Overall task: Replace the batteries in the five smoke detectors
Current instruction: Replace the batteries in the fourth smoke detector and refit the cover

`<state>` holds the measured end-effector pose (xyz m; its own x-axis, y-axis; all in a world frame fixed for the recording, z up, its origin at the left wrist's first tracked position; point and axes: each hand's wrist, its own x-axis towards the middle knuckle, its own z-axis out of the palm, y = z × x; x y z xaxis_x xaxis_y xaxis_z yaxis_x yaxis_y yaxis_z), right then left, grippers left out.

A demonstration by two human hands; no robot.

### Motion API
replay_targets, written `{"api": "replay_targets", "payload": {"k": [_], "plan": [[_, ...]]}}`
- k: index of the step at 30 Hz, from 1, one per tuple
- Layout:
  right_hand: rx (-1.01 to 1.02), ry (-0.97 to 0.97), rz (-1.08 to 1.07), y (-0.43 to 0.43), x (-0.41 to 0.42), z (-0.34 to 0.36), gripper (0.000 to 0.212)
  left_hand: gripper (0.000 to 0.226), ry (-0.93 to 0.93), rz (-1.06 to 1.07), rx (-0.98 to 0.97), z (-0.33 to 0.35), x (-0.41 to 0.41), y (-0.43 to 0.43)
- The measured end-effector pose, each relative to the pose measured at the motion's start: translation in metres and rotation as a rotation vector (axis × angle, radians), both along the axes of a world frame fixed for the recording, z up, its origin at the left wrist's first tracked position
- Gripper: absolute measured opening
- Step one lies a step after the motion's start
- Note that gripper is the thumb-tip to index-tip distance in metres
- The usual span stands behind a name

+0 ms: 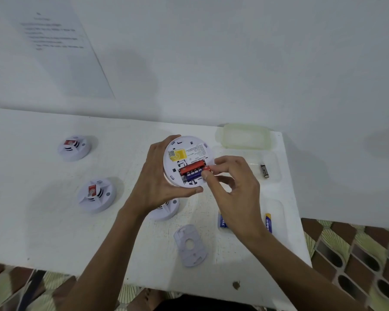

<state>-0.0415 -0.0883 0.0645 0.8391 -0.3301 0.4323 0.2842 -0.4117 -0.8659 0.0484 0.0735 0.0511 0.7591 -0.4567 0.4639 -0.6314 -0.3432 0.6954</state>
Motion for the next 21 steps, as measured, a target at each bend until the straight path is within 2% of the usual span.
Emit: {"api": "replay_targets", "payload": {"k": [6, 10, 13, 18, 21], "plan": [[0.027, -0.044, -0.038, 0.009, 0.001, -0.001, 0.006, 0.077, -0.042, 0.015, -0.083, 0.005, 0.001, -0.003], [-0.053, -0.105, -0.053, 0.011, 0.003, 0.003, 0.008, 0.059, -0.098, -0.066, -0.091, 0.01, -0.001, -0.008], [-0.083, -0.094, -0.024, 0.008, 0.007, 0.006, 0.012, 0.079, -0.065, 0.011, -0.102, 0.009, 0.003, -0.003], [-0.082, -0.012, 0.1, 0.002, 0.007, 0.006, 0.016, 0.086, -0.028, 0.05, -0.034, 0.009, 0.007, 0.011], [-0.045, 0.126, 0.122, 0.007, 0.002, 0.005, 0.022, 0.08, -0.01, 0.018, 0.002, 0.004, 0.003, 0.018]]}}
